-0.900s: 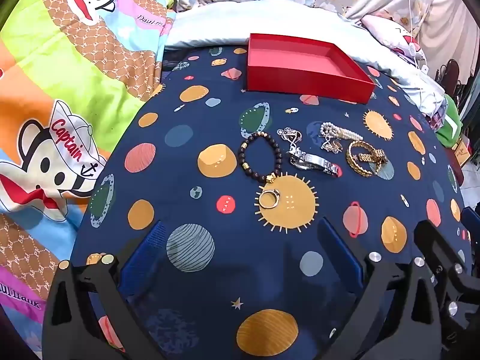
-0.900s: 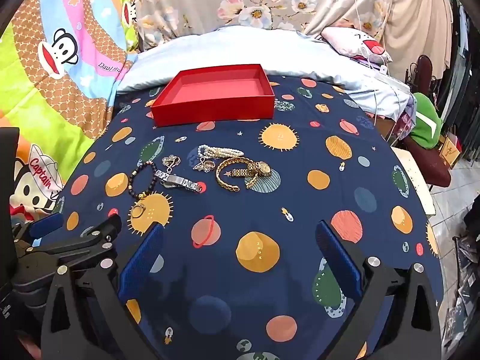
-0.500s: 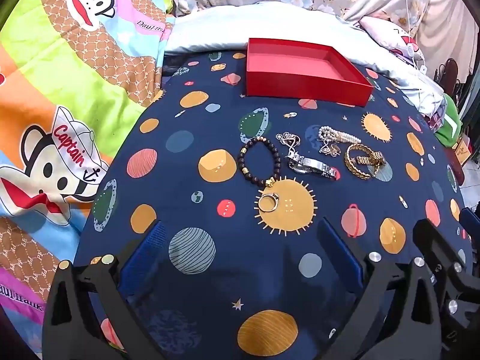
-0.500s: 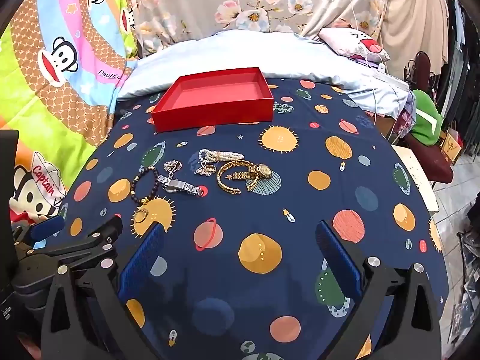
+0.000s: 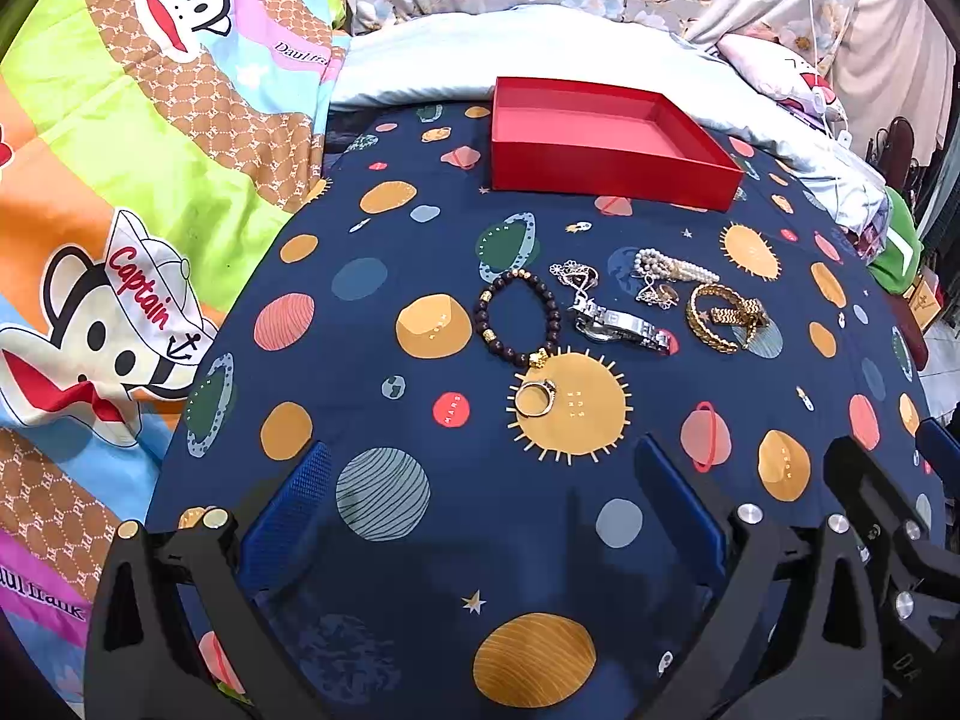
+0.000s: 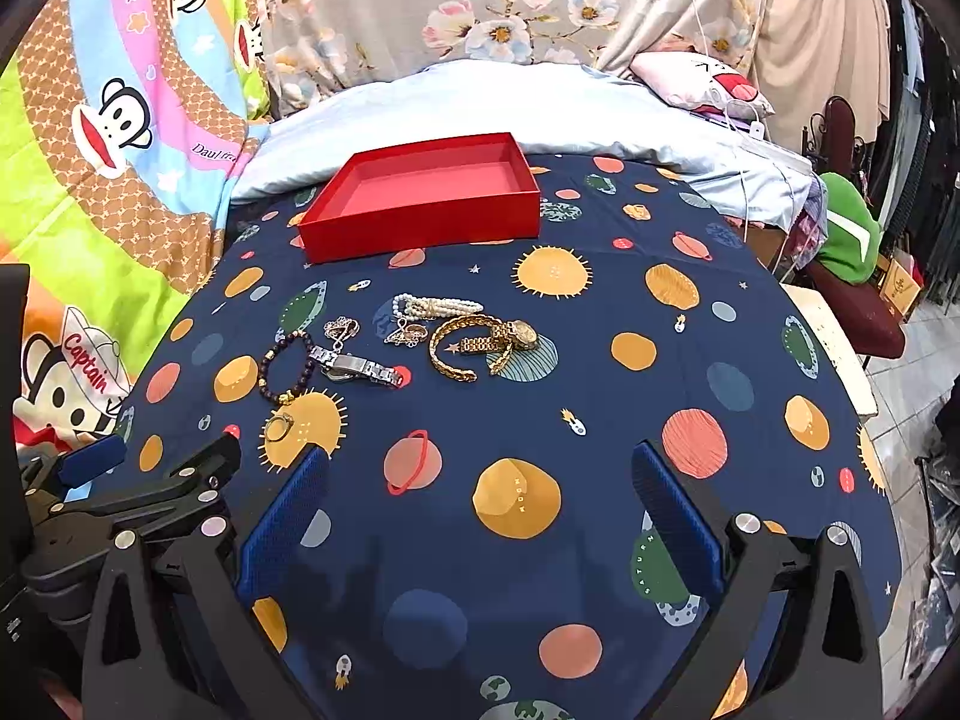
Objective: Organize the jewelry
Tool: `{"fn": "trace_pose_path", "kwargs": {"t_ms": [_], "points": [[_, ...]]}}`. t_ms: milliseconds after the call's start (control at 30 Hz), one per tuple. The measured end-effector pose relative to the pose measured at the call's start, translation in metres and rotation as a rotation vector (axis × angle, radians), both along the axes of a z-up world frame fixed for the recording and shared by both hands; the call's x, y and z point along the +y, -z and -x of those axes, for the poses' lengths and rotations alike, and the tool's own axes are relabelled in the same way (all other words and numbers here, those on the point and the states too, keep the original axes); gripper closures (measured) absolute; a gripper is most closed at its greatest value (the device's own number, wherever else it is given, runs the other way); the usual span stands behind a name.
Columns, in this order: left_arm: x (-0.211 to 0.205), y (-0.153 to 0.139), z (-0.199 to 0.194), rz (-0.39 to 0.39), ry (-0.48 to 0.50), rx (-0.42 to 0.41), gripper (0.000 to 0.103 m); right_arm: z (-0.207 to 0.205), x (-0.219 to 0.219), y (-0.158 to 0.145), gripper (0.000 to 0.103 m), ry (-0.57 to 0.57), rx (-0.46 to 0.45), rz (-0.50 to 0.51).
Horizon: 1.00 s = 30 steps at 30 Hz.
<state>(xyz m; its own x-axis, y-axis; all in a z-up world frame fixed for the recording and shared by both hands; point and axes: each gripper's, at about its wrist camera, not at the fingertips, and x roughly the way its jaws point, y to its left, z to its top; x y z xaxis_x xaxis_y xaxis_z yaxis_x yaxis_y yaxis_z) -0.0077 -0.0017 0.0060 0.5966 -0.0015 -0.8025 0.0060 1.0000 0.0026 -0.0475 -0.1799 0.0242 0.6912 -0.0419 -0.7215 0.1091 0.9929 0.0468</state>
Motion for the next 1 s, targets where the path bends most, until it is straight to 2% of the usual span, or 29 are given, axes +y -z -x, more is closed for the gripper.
{"fn": "trace_pose_path", "kwargs": {"t_ms": [1000], "points": [[0.0036,0.0057,0.0012,-0.016,-0.019,0.001,0.005,0.0016,0.0037,0.0062,0.005,-0.005,0.005,-0.002]]}}
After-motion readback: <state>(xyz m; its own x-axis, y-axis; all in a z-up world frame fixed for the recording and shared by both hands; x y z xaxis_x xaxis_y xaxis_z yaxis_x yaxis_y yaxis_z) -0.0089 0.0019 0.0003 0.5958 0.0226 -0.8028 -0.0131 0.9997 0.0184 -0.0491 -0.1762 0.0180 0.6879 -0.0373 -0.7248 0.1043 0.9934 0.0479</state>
